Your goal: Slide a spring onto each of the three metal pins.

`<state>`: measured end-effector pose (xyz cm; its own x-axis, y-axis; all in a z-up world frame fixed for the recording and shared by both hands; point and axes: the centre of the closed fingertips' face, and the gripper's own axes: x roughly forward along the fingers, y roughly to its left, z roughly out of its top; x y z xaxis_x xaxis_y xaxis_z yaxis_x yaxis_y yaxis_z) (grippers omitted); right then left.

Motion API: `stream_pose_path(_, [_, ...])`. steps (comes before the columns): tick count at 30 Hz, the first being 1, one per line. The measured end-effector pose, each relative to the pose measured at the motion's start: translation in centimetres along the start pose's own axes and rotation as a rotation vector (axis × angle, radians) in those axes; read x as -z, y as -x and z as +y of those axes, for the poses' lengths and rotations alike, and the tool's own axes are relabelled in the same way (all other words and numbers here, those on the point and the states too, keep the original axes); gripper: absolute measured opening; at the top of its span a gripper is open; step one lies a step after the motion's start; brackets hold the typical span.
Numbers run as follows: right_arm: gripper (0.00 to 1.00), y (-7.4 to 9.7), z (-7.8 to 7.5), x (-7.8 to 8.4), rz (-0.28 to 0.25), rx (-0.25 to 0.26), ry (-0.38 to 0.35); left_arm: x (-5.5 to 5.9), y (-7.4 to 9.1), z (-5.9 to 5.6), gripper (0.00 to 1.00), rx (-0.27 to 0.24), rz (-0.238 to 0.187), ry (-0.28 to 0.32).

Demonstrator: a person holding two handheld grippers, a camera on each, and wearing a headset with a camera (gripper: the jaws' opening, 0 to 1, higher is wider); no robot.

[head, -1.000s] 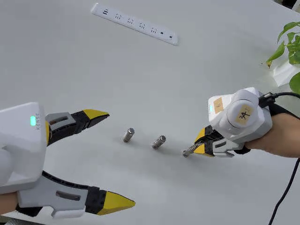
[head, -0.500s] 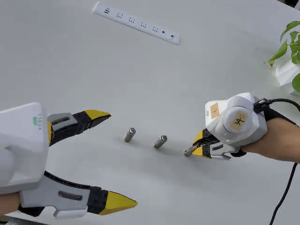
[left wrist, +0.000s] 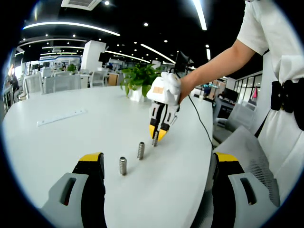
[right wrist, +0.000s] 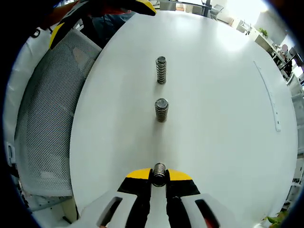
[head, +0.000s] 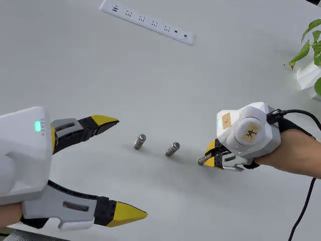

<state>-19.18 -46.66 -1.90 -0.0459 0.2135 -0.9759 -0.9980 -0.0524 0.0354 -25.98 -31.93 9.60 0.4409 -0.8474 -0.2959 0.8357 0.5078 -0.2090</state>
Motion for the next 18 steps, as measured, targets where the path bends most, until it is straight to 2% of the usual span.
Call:
stream_pose_path(7, [0.08,-0.05,0.03,-0.04,-0.005,0.000,-0.007,0.02,-0.02,-0.01,0.94,0.001,0.002,-0.003])
stream_pose_path(18, [0.16,0.47,-0.03,-0.19,-0.029,0.015,-0.037,0.20,0.18,0.02,0.94,-0.001,0.006,-0.006])
